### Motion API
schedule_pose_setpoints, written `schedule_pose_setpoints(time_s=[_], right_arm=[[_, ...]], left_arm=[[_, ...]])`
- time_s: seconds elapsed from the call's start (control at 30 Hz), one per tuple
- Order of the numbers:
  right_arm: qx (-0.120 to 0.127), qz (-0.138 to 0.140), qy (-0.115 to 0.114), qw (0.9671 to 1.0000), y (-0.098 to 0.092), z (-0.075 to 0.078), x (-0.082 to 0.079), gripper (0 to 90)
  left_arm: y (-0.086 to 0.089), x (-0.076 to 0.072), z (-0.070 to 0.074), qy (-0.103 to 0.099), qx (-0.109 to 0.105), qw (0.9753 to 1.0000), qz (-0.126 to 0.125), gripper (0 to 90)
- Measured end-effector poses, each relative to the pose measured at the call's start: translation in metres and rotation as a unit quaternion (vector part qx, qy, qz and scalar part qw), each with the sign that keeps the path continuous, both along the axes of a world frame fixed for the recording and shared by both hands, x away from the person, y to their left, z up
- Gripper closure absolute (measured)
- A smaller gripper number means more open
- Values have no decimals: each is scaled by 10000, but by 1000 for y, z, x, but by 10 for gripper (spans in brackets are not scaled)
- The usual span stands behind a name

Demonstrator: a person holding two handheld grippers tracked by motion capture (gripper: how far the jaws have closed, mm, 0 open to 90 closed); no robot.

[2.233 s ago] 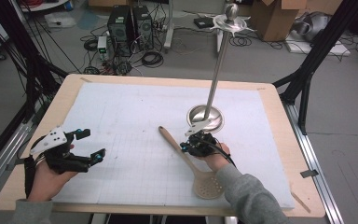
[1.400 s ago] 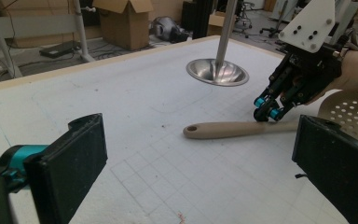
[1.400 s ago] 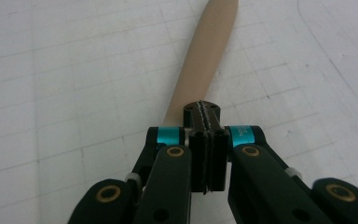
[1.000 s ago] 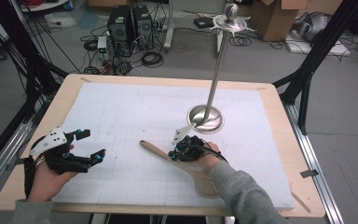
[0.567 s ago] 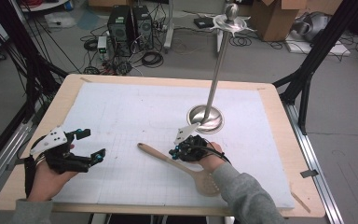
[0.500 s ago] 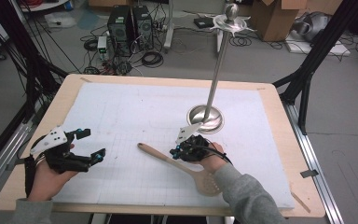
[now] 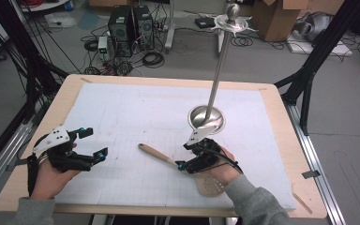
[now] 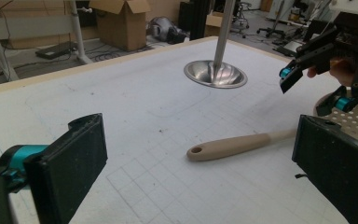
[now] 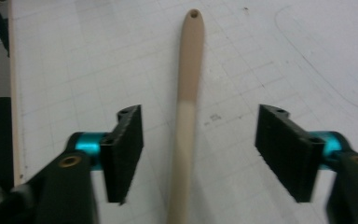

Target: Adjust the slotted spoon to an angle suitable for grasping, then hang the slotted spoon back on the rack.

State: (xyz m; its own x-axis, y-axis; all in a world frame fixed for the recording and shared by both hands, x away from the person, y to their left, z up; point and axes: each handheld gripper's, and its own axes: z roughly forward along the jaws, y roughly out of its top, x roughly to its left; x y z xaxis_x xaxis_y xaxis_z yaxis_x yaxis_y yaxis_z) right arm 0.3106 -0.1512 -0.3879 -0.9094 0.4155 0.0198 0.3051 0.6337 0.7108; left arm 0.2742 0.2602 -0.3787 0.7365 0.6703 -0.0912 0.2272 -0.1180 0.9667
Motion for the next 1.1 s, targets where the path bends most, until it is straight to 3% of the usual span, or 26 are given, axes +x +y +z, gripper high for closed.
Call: schedule_pose_setpoints(time_s=[0.1,0.5,1.1], right_arm=[[48,-9,138,9999,-4,-1,-1,133],[-52,-3,106,9999,-11,-3,-6,140],[-754,70,266,9968,3,-19,-3,180]], left_arm=[[0,1,-1,17,6,10000,-6,35],[-2,1,0,-4,2,10000,-24,35],[-1,0,0,4,2,10000,-11,35]])
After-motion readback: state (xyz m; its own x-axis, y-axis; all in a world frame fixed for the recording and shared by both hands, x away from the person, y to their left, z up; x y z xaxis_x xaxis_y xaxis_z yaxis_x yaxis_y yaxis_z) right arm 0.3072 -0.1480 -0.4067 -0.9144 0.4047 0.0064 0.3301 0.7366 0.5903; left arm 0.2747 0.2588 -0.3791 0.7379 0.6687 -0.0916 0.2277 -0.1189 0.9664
